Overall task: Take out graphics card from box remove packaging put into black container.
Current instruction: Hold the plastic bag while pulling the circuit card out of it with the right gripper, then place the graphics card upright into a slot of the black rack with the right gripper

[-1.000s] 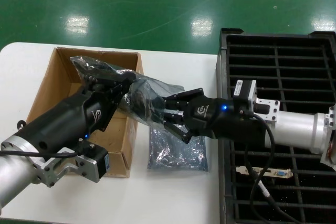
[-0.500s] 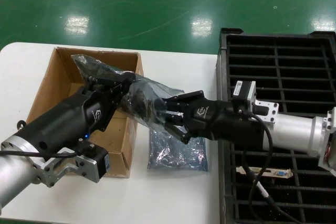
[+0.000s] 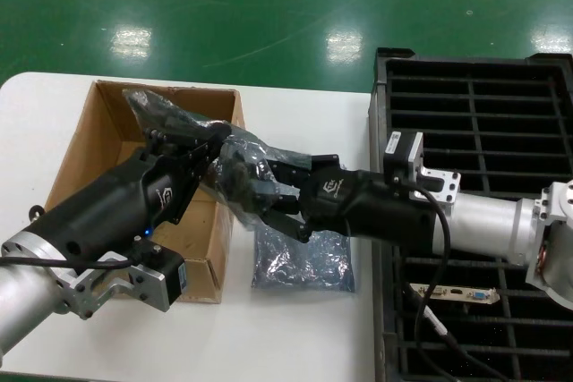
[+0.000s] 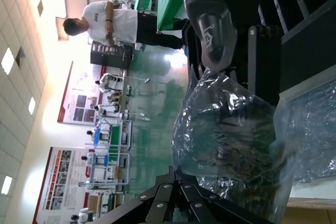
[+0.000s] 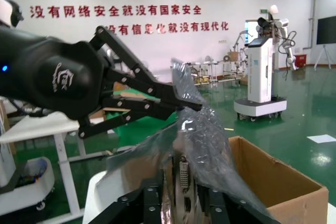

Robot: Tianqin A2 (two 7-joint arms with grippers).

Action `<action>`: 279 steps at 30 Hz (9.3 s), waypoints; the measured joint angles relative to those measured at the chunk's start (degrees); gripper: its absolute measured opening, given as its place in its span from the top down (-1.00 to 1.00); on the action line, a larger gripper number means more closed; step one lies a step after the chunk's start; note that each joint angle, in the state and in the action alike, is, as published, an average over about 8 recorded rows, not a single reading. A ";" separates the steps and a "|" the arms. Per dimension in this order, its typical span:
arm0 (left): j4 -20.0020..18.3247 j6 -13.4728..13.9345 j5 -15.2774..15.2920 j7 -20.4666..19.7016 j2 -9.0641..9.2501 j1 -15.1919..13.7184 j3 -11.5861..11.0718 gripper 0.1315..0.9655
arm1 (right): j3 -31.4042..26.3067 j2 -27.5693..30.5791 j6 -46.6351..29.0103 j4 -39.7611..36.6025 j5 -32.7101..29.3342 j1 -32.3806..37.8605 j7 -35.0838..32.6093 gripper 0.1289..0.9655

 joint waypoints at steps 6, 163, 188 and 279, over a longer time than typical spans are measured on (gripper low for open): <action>0.00 0.00 0.00 0.00 0.00 0.00 0.00 0.98 | 0.25 -0.80 0.32 -0.95 0.25 0.42 1.58 0.60; 0.00 0.00 0.00 0.00 0.00 0.00 0.00 0.98 | -7.66 35.87 -17.49 48.36 -34.27 5.51 33.91 0.85; 0.00 0.00 0.00 0.00 0.00 0.00 0.00 0.98 | -8.08 36.40 -22.39 48.84 -32.61 8.90 32.49 0.85; 0.00 0.00 0.00 0.00 0.00 0.00 0.00 0.98 | -23.18 21.90 -22.89 42.26 -55.10 15.00 31.07 0.83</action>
